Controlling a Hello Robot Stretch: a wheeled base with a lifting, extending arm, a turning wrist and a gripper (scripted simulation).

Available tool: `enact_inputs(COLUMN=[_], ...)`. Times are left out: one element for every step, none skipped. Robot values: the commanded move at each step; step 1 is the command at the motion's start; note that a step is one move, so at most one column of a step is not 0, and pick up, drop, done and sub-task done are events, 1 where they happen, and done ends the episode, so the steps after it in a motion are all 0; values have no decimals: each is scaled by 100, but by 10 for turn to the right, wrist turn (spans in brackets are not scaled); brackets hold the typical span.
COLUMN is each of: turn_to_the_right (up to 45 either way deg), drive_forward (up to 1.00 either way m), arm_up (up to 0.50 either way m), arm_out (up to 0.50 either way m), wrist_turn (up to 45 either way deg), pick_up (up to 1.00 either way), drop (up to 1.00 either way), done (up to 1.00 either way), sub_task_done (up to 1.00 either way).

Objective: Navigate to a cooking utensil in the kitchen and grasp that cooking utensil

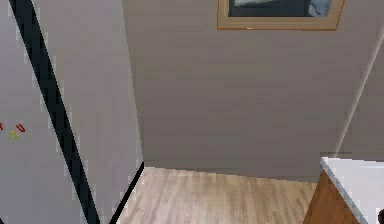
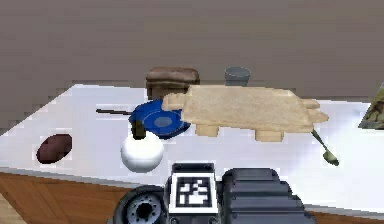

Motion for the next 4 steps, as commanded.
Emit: enact_inputs(turn_to_the_right=[0, 0, 0, 0], drive_forward=[0, 0, 0, 0], arm_up=[0, 0, 0, 0], arm_out=[28, 0, 0, 0], wrist_turn=[0, 450, 450, 450], pick_up=[0, 0, 0, 0], drop=[0, 0, 0, 0], done=[0, 0, 0, 0], sub_task_done=[0, 0, 0, 0])
